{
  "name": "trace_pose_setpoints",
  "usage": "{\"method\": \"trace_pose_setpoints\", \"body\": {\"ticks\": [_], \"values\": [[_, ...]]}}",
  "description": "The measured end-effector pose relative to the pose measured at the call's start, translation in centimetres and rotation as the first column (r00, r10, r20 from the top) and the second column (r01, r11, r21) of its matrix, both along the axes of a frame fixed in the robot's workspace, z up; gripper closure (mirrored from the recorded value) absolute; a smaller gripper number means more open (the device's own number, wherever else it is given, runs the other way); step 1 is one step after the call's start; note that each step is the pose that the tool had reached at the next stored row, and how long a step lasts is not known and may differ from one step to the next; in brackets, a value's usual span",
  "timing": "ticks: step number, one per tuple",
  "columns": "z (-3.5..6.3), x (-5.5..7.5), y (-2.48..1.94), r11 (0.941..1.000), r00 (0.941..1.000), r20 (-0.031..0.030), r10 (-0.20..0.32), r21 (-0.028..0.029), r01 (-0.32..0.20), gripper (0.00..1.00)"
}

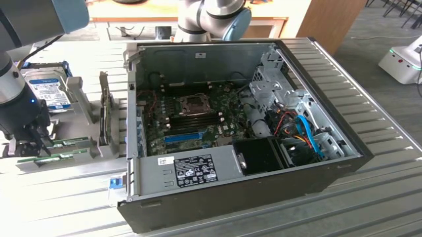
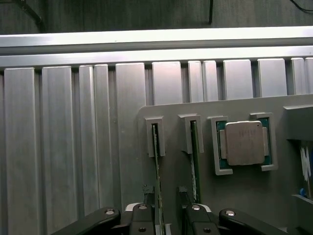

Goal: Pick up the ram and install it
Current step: 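Pick up the ram and move it above insertion slot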

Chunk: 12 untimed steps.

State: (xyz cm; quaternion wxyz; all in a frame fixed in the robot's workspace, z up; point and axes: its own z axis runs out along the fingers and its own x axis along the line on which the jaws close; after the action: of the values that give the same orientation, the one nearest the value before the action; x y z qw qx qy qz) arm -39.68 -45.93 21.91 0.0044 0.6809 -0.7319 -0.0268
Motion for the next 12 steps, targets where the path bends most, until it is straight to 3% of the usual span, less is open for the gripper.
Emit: {"method": "trace_pose_setpoints", "body": {"ticks": [12], "values": [[-0.01,-0.01,-0.2,1.0,1.0,0.0014,0.0,0.0,0.0,0.69]]}}
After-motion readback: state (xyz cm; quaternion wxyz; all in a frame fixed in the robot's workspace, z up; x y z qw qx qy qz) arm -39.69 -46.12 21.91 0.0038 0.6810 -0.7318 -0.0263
